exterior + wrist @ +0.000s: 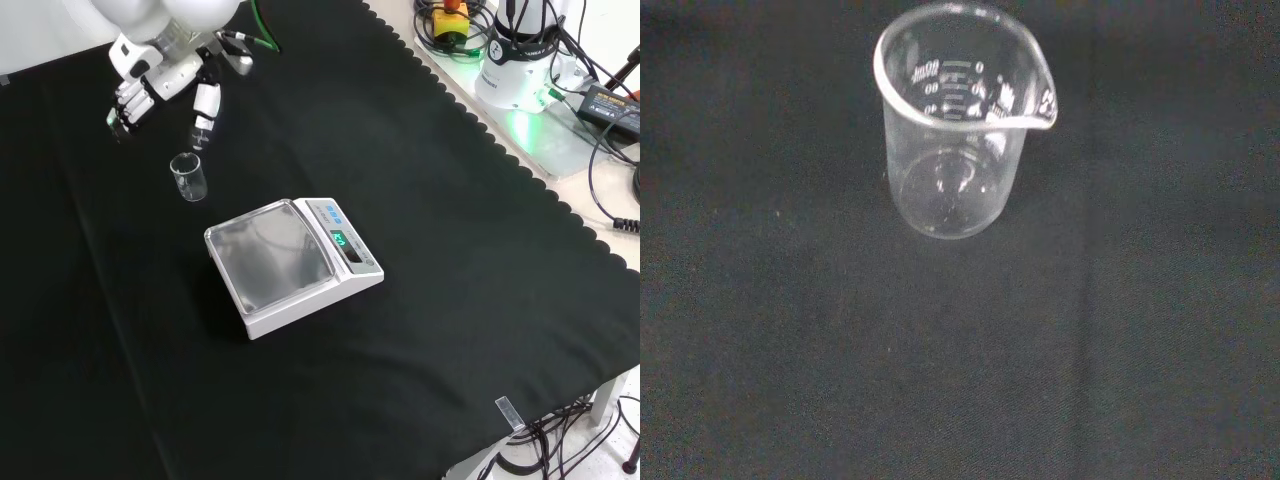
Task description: Pick up the beaker.
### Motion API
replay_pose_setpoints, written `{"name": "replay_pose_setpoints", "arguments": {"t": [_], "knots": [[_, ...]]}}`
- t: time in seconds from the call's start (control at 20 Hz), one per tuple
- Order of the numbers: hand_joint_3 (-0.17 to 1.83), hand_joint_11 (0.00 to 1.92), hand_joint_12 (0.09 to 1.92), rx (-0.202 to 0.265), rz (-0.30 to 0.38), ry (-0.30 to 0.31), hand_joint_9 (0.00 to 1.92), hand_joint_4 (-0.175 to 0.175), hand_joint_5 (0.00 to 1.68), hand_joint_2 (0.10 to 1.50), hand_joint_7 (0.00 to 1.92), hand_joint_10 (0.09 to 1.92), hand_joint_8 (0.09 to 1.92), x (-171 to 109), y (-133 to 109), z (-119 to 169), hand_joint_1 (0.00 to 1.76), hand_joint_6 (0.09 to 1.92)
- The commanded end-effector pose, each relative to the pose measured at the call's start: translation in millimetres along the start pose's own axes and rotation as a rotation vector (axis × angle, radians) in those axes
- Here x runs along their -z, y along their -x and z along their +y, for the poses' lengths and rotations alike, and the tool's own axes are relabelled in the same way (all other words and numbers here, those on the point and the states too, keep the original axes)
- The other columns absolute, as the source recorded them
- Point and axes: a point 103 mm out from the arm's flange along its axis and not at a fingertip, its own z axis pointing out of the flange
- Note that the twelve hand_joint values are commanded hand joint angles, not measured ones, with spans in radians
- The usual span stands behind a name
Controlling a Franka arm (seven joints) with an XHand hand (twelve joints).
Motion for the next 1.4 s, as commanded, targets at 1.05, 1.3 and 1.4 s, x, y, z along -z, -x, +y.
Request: {"name": "replay_pose_setpoints", "arguments": {"t": [1.05, 1.3, 1.4], "knots": [[-0.05, 0.00, 1.45, -0.028, -0.007, -0.174, 0.00, -0.164, 0.01, 0.92, 0.00, 0.65, 0.50, -64, -15, 31, 0.26, 0.09], [-0.05, 0.00, 1.45, -0.049, -0.017, -0.208, 0.00, -0.165, 0.03, 0.92, 0.00, 0.64, 0.50, -73, -12, 35, 0.28, 0.09], [-0.05, 0.00, 1.45, -0.056, -0.018, -0.219, 0.00, -0.165, 0.03, 0.92, 0.00, 0.63, 0.50, -77, -10, 35, 0.29, 0.09]]}}
